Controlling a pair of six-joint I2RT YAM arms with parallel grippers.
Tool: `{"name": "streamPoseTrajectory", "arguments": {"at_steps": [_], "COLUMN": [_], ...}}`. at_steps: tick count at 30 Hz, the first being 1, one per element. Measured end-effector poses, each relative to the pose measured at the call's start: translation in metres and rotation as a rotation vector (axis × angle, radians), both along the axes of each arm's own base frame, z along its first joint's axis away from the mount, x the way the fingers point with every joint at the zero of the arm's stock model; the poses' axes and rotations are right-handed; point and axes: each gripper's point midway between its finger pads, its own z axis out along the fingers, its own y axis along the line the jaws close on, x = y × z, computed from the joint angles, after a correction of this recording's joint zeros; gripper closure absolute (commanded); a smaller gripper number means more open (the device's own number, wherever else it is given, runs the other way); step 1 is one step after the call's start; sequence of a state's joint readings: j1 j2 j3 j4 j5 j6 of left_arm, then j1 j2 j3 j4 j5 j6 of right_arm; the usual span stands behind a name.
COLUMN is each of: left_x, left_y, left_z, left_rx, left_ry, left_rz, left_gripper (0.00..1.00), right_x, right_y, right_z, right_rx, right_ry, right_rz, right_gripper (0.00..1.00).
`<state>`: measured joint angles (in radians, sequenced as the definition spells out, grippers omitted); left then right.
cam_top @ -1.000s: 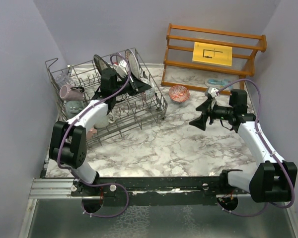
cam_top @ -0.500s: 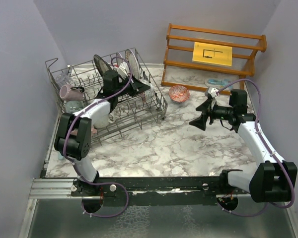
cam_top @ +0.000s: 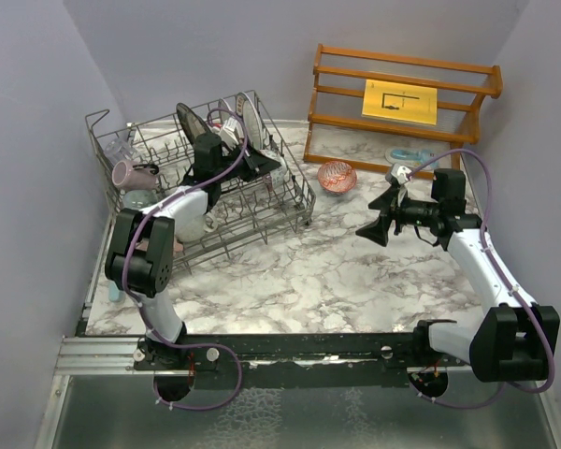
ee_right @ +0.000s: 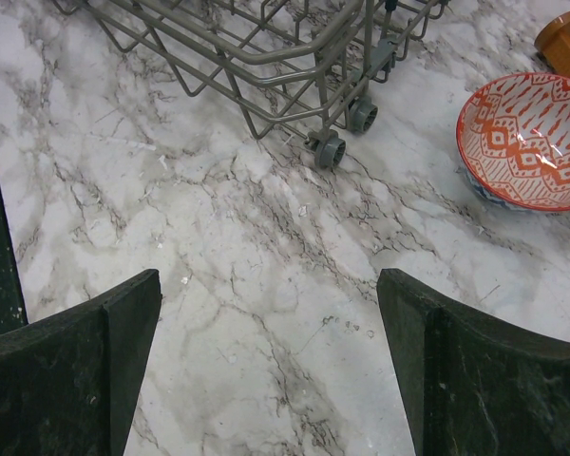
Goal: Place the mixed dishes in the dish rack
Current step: Insert the bowl into the dish rack.
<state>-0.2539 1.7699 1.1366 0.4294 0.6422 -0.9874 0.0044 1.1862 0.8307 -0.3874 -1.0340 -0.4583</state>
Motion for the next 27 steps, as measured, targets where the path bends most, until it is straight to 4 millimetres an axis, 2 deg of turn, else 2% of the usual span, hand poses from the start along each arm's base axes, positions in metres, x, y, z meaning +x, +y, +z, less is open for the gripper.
{"name": "streamPoseTrajectory", "arguments": {"at_steps": [16,27], "left_x": [0.007,0.006], "left_y": [0.005,0.007], "left_z": [-0.009,-0.011], "left_rx": [-0.034,-0.053], "left_ry": [0.030,0.034], "left_rz": [-0.001,-0.007], "left_gripper": [1.00,0.90], "right_x": [0.000,-0.001], "right_y": [0.000,0.001], "right_z": [0.000,0.001], "right_rx": [0.002,0.004], "right_ry": [-0.002,-0.002], "right_rz": [0.004,0.007], "right_gripper": [0.05,0.05]}}
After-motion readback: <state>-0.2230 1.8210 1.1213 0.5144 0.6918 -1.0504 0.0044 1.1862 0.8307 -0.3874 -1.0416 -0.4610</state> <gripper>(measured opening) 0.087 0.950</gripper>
